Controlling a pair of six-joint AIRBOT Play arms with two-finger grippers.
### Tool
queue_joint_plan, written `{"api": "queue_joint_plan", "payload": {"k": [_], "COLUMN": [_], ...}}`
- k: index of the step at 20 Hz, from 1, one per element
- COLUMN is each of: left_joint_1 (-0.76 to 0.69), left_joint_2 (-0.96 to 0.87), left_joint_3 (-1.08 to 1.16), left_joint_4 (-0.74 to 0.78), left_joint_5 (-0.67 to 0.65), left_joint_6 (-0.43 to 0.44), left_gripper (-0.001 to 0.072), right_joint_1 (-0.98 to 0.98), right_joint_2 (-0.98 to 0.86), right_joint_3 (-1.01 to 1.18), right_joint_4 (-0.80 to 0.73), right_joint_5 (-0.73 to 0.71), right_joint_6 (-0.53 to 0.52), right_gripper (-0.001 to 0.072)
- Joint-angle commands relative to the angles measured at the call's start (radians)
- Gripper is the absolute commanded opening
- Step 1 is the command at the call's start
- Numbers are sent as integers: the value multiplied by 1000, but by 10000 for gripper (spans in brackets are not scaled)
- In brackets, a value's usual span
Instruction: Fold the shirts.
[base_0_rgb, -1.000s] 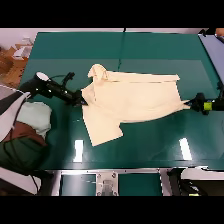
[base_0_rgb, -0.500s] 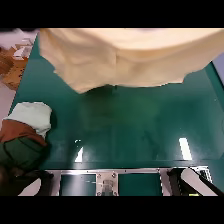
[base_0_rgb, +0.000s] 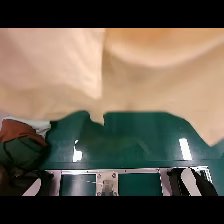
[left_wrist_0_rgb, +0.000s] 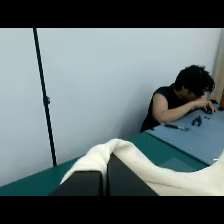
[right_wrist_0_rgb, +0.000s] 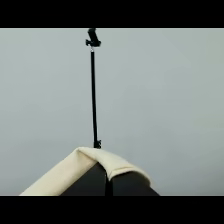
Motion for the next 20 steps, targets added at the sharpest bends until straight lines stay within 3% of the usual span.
{"api": "queue_joint_plan", "payload": {"k": [1, 6, 10, 13, 16, 20], "left_joint_1": [1, 1, 1, 1, 1, 1], "left_joint_2": [9, -41, -281, -523, -718, -848], "left_joint_3": [-140, -679, -968, -918, -719, -491], "left_joint_4": [66, 55, -98, -143, -144, -144], "left_joint_5": [-27, 196, 432, 540, 545, 545], "left_joint_6": [-32, -14, 194, 234, 233, 206], "left_gripper": [27, 27, 27, 27, 27, 27], "right_joint_1": [16, 193, 317, 332, 329, 329], "right_joint_2": [-1, -90, -325, -603, -843, -1014], "right_joint_3": [-149, -596, -805, -727, -525, -262], "right_joint_4": [-62, -63, -64, -50, -50, -50], "right_joint_5": [6, -53, -277, -320, -272, -188], "right_joint_6": [32, -93, -119, -118, -94, -6], "right_gripper": [10, 10, 10, 10, 10, 10]}}
